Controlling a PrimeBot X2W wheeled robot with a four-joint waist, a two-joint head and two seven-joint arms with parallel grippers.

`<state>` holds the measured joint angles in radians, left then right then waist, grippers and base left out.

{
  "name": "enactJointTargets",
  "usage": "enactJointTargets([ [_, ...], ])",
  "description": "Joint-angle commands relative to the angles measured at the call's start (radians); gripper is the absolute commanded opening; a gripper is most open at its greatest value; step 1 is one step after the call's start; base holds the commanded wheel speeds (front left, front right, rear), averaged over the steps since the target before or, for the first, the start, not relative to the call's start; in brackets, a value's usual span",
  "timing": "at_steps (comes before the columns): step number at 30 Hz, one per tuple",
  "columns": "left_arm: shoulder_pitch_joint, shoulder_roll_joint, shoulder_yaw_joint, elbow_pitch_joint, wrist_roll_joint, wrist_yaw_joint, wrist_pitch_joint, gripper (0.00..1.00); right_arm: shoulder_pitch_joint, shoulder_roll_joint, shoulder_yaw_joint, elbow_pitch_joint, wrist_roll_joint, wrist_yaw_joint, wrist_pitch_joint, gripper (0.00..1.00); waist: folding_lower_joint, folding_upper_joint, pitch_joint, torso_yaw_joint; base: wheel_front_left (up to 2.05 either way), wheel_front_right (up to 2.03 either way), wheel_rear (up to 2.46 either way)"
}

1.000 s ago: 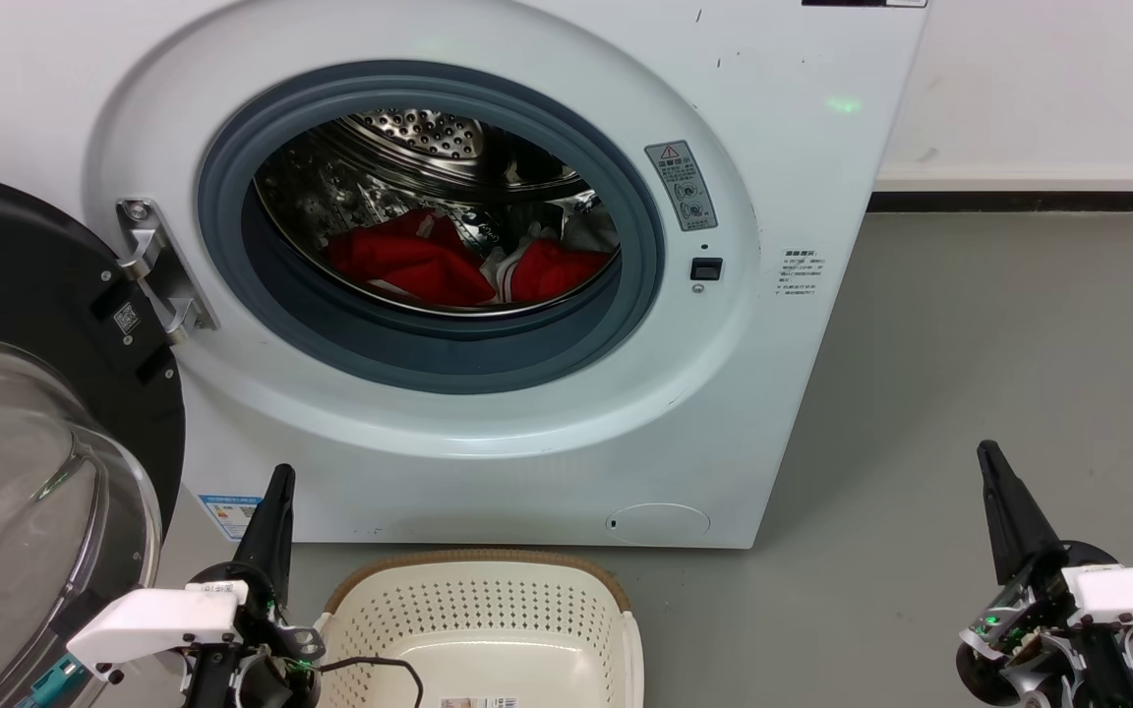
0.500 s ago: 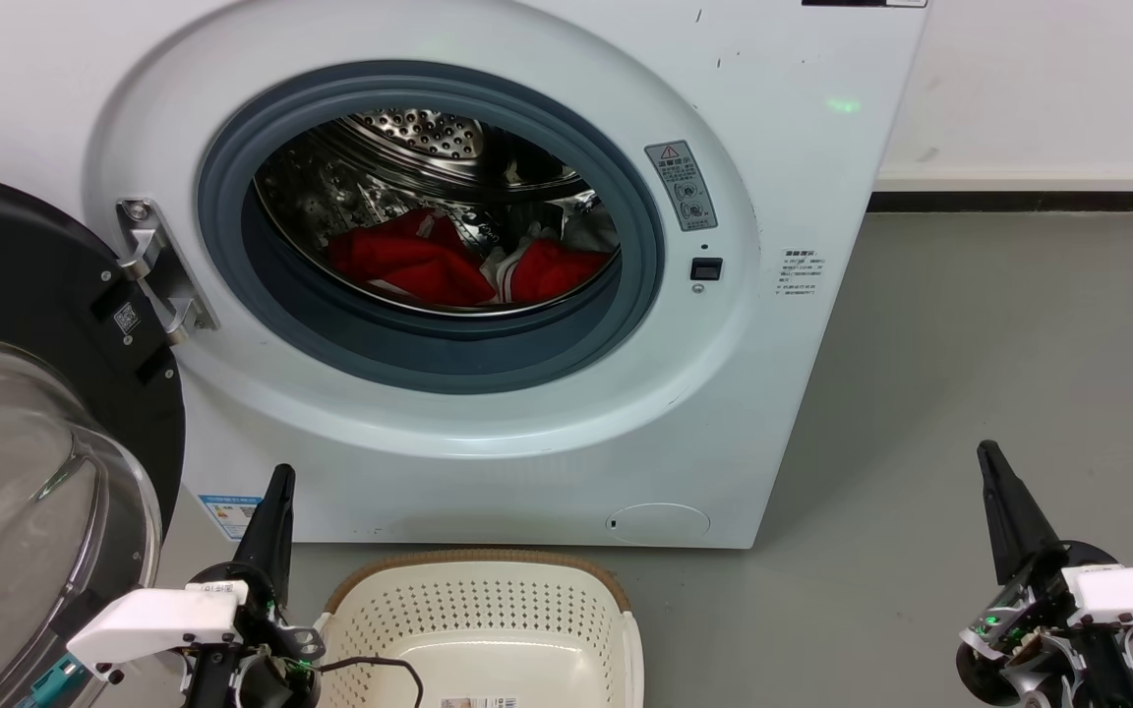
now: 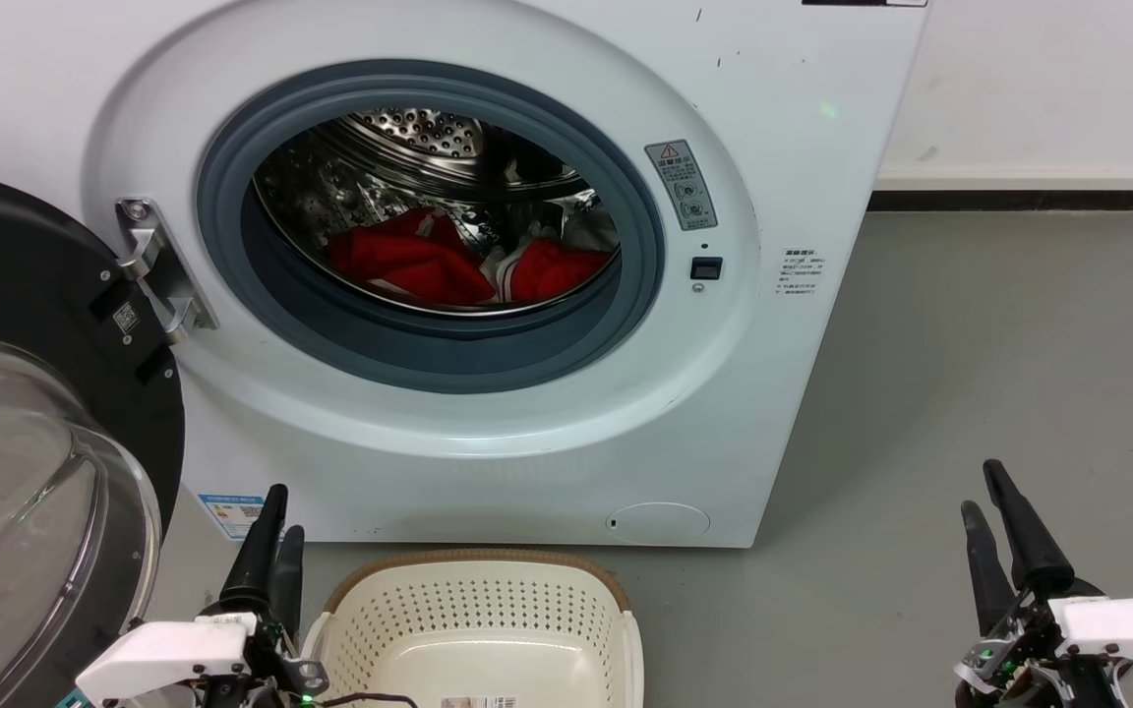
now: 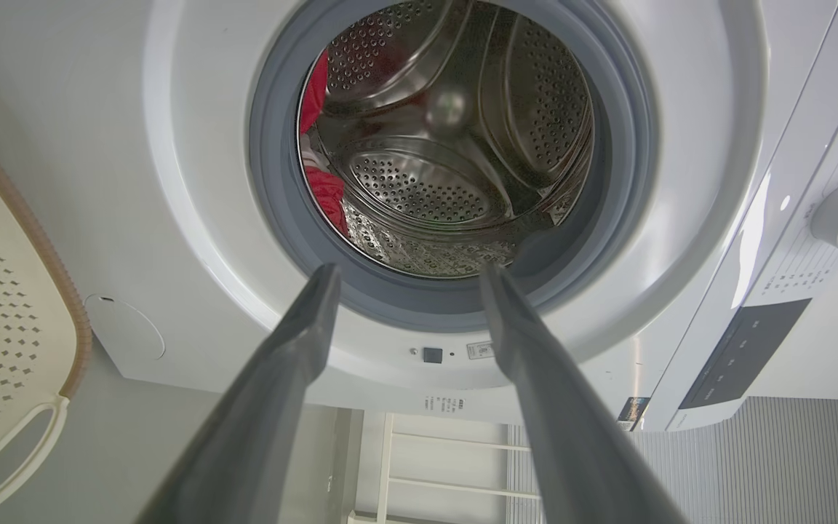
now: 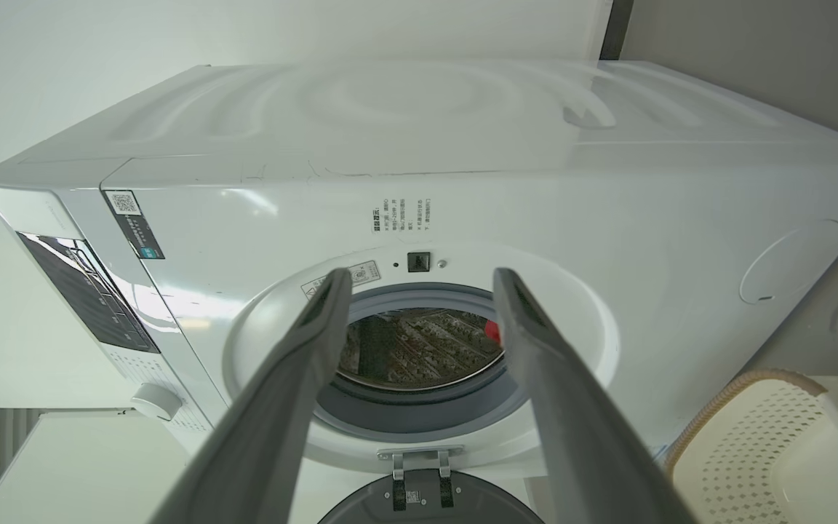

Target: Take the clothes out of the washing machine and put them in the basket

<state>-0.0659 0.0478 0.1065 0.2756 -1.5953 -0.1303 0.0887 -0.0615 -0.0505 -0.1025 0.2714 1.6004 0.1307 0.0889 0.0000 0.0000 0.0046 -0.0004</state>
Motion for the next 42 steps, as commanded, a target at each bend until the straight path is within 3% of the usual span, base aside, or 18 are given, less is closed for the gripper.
enactJointTargets([
  [1,-0.012,0.002,0.002,-0.020,0.013,0.000,-0.015,1.00,-0.013,-0.001,0.002,-0.024,-0.019,0.000,-0.014,1.00,0.0000,0.0000,0.000,0.000,0.00,0.00,0.00],
  [12,-0.005,0.002,0.029,-0.018,0.089,0.000,-0.062,1.00,-0.018,-0.001,-0.030,-0.007,-0.145,0.000,-0.061,1.00,0.0000,0.0000,0.000,0.001,0.00,0.00,0.00],
  [21,0.003,0.003,0.062,-0.044,0.196,0.000,-0.103,1.00,-0.017,-0.001,-0.039,-0.080,-0.410,0.000,-0.103,1.00,0.0000,0.0000,0.001,0.001,0.00,0.00,0.00],
  [27,-0.006,0.002,0.122,-0.083,0.334,0.002,-0.126,1.00,-0.013,-0.001,-0.033,-0.142,-0.604,0.000,-0.127,1.00,0.0000,0.0000,0.002,0.002,0.00,0.00,0.00],
  [37,0.006,0.003,0.110,-0.250,0.582,0.101,-0.162,1.00,-0.003,-0.001,0.015,-0.253,-0.920,0.000,-0.162,1.00,0.0000,0.0000,0.009,0.002,0.00,0.00,0.00],
  [42,0.020,0.003,0.076,-0.340,0.680,0.129,-0.178,1.00,0.000,-0.001,0.042,-0.291,-1.051,0.000,-0.178,1.00,0.0000,0.0000,0.013,0.002,0.00,0.00,0.00],
])
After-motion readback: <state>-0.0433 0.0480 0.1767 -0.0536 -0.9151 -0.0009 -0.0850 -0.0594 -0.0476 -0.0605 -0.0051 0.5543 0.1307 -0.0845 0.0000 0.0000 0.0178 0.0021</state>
